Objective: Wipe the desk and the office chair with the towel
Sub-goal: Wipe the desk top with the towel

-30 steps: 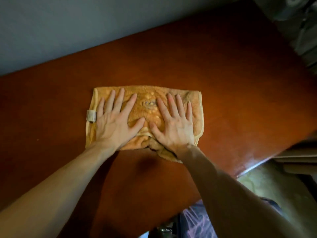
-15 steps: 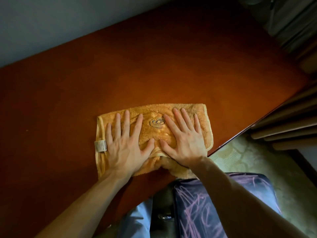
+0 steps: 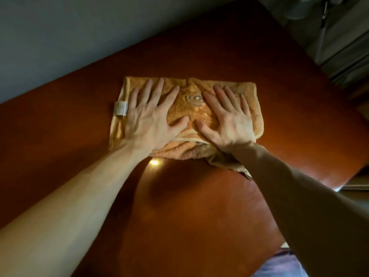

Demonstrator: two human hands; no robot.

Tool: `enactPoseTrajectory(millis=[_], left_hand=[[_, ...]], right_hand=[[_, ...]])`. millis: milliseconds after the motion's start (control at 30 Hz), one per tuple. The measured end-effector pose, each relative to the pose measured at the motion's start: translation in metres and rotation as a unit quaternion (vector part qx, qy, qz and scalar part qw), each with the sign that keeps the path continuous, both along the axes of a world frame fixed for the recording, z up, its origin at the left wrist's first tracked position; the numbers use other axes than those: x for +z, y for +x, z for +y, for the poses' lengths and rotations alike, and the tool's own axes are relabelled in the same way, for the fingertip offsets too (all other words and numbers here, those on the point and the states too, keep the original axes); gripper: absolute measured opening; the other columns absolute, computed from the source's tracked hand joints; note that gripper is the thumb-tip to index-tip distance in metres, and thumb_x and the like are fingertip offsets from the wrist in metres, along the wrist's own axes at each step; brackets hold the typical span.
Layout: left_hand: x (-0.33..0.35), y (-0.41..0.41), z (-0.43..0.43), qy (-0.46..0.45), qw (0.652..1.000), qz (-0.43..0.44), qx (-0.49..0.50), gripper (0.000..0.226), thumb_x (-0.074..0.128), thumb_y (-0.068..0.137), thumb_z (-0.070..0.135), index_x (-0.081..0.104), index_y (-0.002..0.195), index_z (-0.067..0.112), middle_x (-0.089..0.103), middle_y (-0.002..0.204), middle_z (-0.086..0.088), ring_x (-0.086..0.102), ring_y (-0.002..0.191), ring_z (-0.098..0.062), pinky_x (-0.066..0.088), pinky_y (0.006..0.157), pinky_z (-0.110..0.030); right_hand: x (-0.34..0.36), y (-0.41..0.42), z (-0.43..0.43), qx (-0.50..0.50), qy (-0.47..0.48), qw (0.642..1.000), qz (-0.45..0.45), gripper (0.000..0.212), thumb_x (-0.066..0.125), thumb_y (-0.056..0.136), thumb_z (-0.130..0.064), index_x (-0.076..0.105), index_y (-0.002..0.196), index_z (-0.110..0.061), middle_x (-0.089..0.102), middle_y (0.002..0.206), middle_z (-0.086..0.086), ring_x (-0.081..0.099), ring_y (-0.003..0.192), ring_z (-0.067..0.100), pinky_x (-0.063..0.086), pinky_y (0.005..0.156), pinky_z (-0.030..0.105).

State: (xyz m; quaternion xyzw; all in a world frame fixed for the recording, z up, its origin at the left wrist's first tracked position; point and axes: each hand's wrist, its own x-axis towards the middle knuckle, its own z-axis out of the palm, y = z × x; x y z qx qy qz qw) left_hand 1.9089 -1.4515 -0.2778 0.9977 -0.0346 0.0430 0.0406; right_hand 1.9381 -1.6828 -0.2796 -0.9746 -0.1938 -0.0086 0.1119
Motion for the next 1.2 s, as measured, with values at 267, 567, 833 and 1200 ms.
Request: enactPoseTrajectory(millis=[267,567,833,1200], left_hand=[[0.000,0.158,-0.012,-0.021,0.999,0.005,-0.032,0.085,0.022,0.088,0.084,0.023,0.161,0.041,0.020,0.171,-0.003,0.014,0.158,-0.026,0.012,0.126,-0.050],[0.001,0.218,-0.026,-0.020,1.000,0.000,-0.018,0.087,0.016,0.089,0.083,0.022,0.162,0.037,0.020,0.171,-0.007,0.016,0.157,-0.030,0.013,0.125,-0.054],[0.003,0.169,-0.035,-0.015,0.998,0.006,-0.055,0.084,0.018,0.089,0.081,0.022,0.161,0.039,0.019,0.171,-0.005,0.015,0.157,-0.027,0.013,0.124,-0.051],[0.011,0.008,-0.041,0.024,0.988,0.011,-0.153,0.085,0.021,0.091,0.077,0.029,0.162,0.031,0.027,0.169,-0.008,0.022,0.156,-0.028,0.017,0.124,-0.051]], right_hand=[[0.005,0.139,-0.010,-0.046,0.005,0.999,0.014,0.084,0.027,0.090,-0.081,0.024,0.162,-0.039,0.023,0.171,-0.002,0.013,0.159,0.023,0.006,0.128,0.055],[0.004,0.201,-0.016,-0.062,-0.007,0.998,0.019,0.083,0.021,0.090,-0.082,0.021,0.162,-0.040,0.020,0.172,-0.003,0.011,0.159,0.023,0.003,0.128,0.052],[0.006,0.127,-0.019,-0.100,-0.011,0.995,0.023,0.083,0.025,0.093,-0.077,0.018,0.164,-0.036,0.016,0.172,0.002,0.007,0.160,0.027,0.001,0.128,0.056],[0.006,-0.066,-0.026,-0.169,-0.005,0.985,0.020,0.079,0.034,0.097,-0.072,0.021,0.164,-0.033,0.016,0.173,0.005,0.004,0.160,0.028,0.000,0.127,0.059]])
